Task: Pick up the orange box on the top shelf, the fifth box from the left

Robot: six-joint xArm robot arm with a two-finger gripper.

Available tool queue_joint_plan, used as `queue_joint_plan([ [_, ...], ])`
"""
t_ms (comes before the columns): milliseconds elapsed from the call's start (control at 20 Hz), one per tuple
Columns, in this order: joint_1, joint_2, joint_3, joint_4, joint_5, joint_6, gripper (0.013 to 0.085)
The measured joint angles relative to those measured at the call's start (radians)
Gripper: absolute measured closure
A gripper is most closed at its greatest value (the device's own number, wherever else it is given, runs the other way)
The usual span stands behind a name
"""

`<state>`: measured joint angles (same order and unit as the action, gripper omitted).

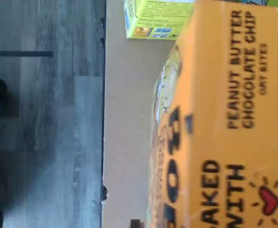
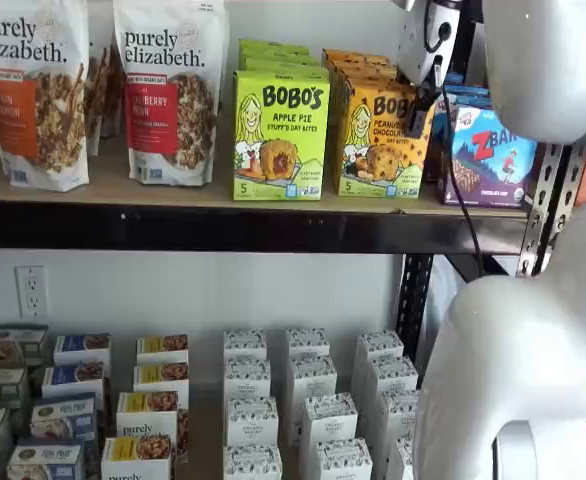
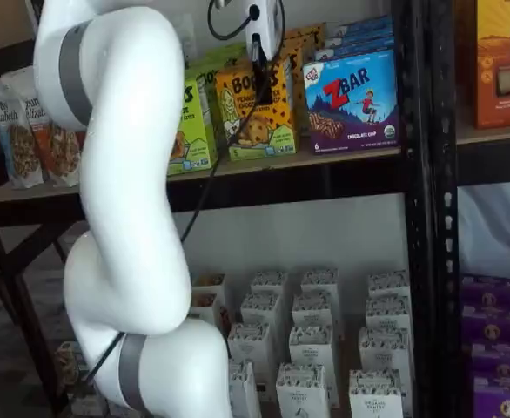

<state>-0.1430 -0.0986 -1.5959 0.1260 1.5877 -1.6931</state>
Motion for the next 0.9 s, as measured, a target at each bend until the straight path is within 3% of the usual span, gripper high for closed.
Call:
queue_joint_plan([
  [850, 0.004, -0.002, 0.008, 0.003, -0.013, 0.004, 0.037],
  [900, 0.004, -0.004, 0.011, 0.004, -0.017, 0.004, 0.041],
])
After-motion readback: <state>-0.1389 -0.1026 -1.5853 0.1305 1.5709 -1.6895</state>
